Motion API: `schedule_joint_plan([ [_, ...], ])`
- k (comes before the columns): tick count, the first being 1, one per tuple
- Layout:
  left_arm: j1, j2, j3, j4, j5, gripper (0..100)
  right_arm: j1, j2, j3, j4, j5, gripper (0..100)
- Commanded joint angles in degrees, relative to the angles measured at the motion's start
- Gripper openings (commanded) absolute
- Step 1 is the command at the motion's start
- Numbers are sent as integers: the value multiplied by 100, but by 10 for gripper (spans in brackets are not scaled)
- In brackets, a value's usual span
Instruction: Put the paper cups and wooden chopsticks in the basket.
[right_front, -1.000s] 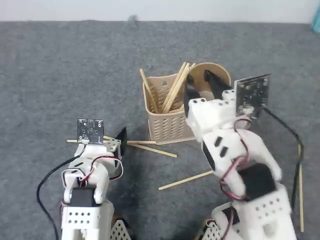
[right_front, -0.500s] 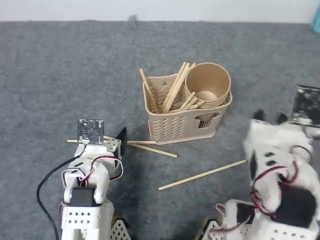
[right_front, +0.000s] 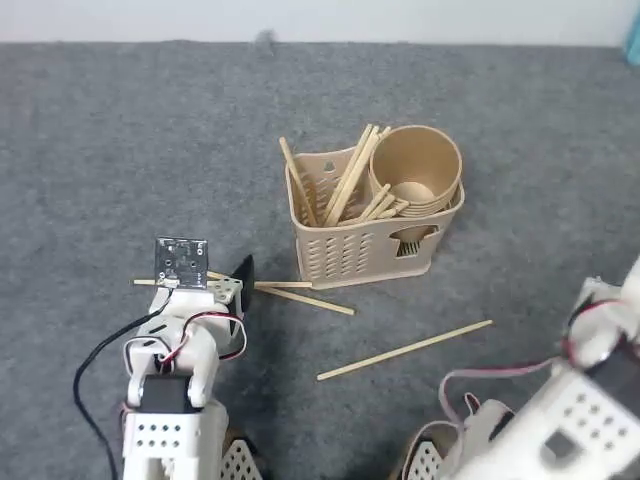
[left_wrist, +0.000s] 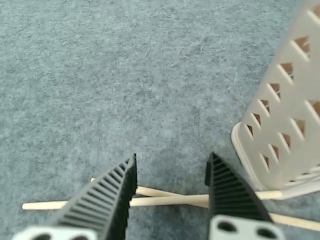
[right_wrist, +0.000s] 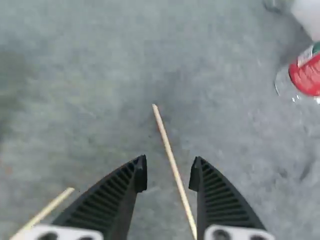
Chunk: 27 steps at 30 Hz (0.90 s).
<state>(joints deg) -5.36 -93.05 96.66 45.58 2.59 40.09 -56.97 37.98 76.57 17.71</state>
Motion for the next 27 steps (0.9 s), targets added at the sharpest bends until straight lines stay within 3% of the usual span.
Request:
schedule_joint_plan([
  [1, 0, -70, -31, -123, -62, 209, 268, 848, 97, -831, 255, 154],
  [10, 0, -70, -31, -114, -62, 209, 365, 3644, -360, -2290, 396, 152],
  [16, 0, -70, -31, -114, -62, 209, 207, 5429, -1521, -2281, 501, 41],
  [23, 0, -70, -31, -114, -62, 209, 66, 6993, -2752, -2220, 519, 106],
  [27, 0, -70, -31, -114, -62, 209, -189, 7433, -3191, -1666, 791, 115],
])
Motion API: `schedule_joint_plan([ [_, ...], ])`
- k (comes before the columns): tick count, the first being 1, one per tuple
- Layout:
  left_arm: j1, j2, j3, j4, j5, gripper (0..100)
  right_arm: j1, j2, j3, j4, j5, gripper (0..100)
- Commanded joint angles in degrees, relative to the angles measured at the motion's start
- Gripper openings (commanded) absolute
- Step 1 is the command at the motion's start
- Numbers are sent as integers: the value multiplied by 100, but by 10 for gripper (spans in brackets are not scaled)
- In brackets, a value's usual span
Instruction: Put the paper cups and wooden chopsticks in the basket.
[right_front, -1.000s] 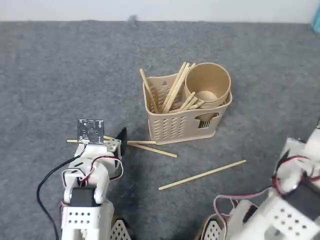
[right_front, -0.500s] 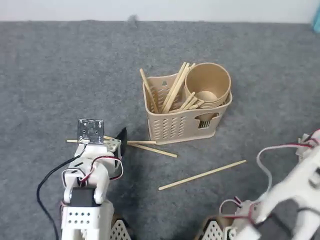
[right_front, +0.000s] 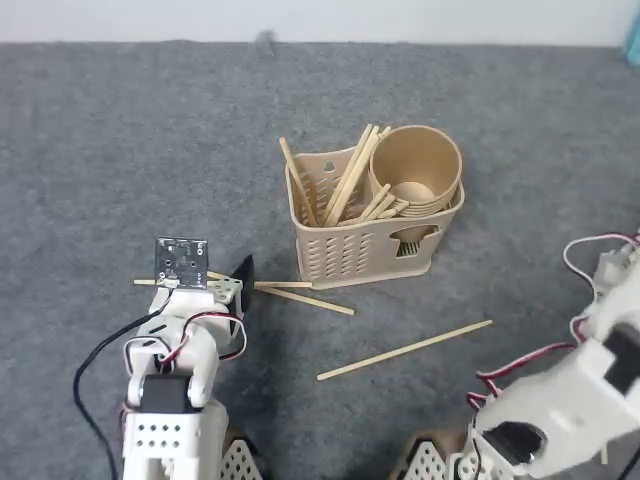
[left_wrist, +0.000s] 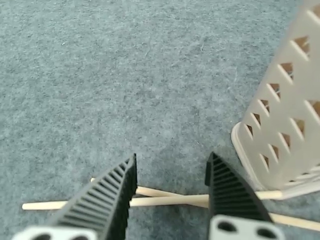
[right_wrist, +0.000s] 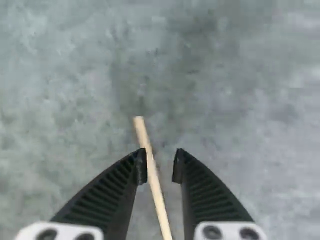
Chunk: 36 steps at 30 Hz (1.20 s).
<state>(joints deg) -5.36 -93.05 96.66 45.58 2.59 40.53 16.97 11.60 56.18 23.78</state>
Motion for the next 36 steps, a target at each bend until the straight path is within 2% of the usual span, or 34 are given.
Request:
schedule_joint_plan([
  [1, 0, -70, -31, -123, -62, 209, -295, 84, -642, 541, 185, 116],
  [7, 0, -70, -31, -123, -62, 209, -488, 189, -870, 673, 176, 116],
  [16, 0, -70, -31, -123, -62, 209, -189, 831, -1327, 576, 229, 115],
  [23, 9, -70, -31, -123, -62, 209, -224, 1385, -1530, 549, 237, 113],
  [27, 9, -70, -31, -123, -62, 209, -312, 1560, -1547, 532, 237, 2],
  [29, 9, -70, -31, -123, -62, 209, -295, 1516, -1653, 593, 229, 20],
  [36, 9, -70, -31, -149, -62, 209, -110, 760, -2040, 1815, 202, 8],
])
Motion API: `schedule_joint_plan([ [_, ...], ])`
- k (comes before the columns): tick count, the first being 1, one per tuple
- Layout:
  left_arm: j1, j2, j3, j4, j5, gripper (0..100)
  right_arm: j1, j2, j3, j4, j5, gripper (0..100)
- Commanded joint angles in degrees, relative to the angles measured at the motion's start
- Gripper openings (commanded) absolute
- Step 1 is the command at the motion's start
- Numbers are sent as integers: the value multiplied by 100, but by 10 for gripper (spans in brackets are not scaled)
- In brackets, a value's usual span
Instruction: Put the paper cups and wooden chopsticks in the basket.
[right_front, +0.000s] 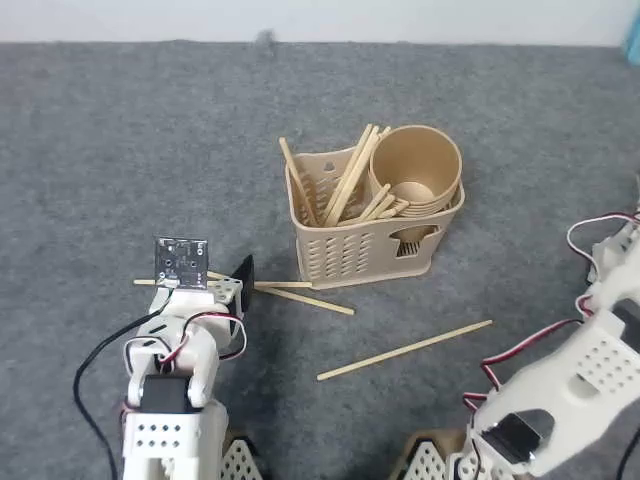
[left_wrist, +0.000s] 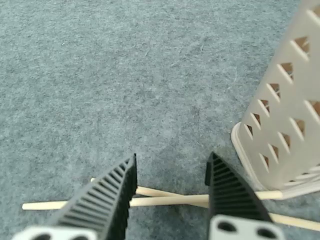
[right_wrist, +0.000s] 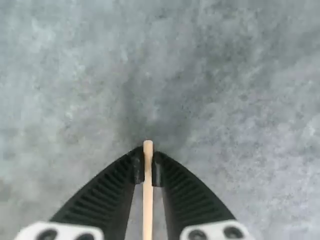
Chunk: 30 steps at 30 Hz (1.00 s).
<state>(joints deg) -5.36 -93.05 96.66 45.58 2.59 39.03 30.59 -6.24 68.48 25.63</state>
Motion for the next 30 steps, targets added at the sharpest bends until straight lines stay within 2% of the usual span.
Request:
schedule_joint_plan([
  [1, 9, -70, -31, -149, -62, 209, 48, -769, -264, 796, 0, 8],
  [6, 9, -70, -31, -149, -62, 209, 101, -1719, -246, 1851, -141, 8],
  [16, 0, -70, -31, -132, -62, 209, 163, -3609, -229, 3336, -545, 8],
  [26, 18, -70, -31, -132, -62, 209, -127, -6097, 1275, 3160, -598, 8],
  [30, 18, -70, -31, -132, -62, 209, -523, -6967, 1336, 2993, -1213, 8],
])
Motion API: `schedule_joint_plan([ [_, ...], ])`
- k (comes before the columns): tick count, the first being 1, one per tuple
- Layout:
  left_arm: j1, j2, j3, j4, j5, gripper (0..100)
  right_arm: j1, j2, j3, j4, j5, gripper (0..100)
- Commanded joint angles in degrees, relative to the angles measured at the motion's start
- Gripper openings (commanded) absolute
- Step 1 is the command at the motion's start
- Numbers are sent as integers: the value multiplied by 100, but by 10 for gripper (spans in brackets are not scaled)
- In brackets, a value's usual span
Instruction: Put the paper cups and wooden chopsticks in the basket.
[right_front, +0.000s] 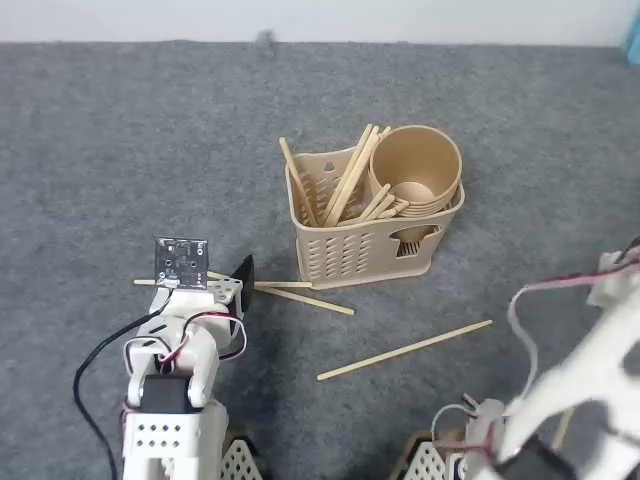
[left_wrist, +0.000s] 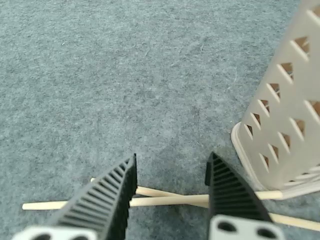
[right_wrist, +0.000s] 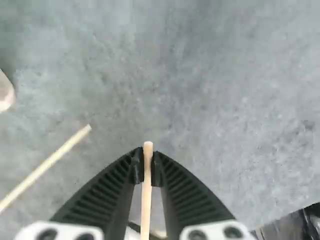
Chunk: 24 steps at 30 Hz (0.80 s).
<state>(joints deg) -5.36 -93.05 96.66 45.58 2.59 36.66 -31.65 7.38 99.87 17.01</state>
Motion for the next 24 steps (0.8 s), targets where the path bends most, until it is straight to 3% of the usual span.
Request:
schedule_joint_plan([
  [1, 18, -70, -31, -132, -62, 209, -426, -919, -26, -224, -475, 8],
  [11, 9, -70, -31, -132, -62, 209, -1938, -2114, -35, -2105, -2338, 8],
  [20, 9, -70, -31, -141, -62, 209, -3301, -2870, -35, -4233, -3367, 8],
  [24, 9, -70, -31, -141, -62, 209, -3943, -3187, -9, -4875, -3473, 8],
])
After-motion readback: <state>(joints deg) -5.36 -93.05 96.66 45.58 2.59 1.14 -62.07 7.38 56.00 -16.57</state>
